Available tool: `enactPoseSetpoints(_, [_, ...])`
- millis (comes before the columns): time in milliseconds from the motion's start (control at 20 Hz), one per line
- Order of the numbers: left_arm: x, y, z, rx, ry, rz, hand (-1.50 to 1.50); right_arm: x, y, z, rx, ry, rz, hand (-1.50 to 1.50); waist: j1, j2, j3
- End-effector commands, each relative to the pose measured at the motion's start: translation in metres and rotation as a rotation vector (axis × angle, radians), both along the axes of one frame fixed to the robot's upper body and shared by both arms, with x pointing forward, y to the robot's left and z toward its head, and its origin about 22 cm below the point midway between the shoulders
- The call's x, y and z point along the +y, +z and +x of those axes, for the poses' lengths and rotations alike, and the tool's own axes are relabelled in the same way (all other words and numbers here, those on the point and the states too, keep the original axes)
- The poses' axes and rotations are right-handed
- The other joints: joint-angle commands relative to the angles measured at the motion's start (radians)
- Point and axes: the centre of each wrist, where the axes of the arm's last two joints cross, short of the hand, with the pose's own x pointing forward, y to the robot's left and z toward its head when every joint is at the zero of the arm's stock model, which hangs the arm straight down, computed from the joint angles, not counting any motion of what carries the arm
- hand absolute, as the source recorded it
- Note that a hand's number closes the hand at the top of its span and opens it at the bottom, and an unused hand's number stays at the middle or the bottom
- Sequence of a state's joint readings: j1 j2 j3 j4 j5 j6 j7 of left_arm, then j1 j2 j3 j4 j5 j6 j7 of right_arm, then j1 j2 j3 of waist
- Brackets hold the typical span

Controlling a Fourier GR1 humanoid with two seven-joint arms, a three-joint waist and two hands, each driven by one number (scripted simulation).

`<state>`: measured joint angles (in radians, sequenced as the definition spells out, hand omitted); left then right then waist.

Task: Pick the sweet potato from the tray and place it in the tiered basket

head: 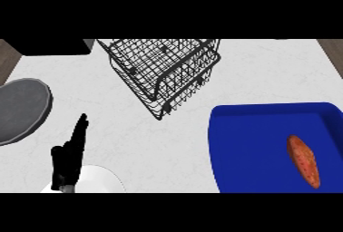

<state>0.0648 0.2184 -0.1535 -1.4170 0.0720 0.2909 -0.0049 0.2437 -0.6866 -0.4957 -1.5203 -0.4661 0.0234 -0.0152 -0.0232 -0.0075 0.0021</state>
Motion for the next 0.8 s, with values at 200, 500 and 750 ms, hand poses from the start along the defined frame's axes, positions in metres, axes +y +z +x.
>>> enactPoseSetpoints(200, [0.002,-0.008,0.002,0.049,0.014,-0.006,0.00,0.029,0.061,0.004,0.452,0.246,-0.341,-1.50,0.006,0.010,-0.008])
enactPoseSetpoints(500, [-0.011,-0.010,-0.004,0.059,0.002,-0.007,0.00,0.071,0.085,0.003,0.612,0.173,-0.547,-1.50,0.014,0.007,-0.005])
enactPoseSetpoints(750, [-0.013,-0.012,-0.006,0.039,-0.020,-0.002,0.00,0.113,0.082,0.014,0.617,0.089,-0.534,-1.50,0.031,0.009,-0.003])
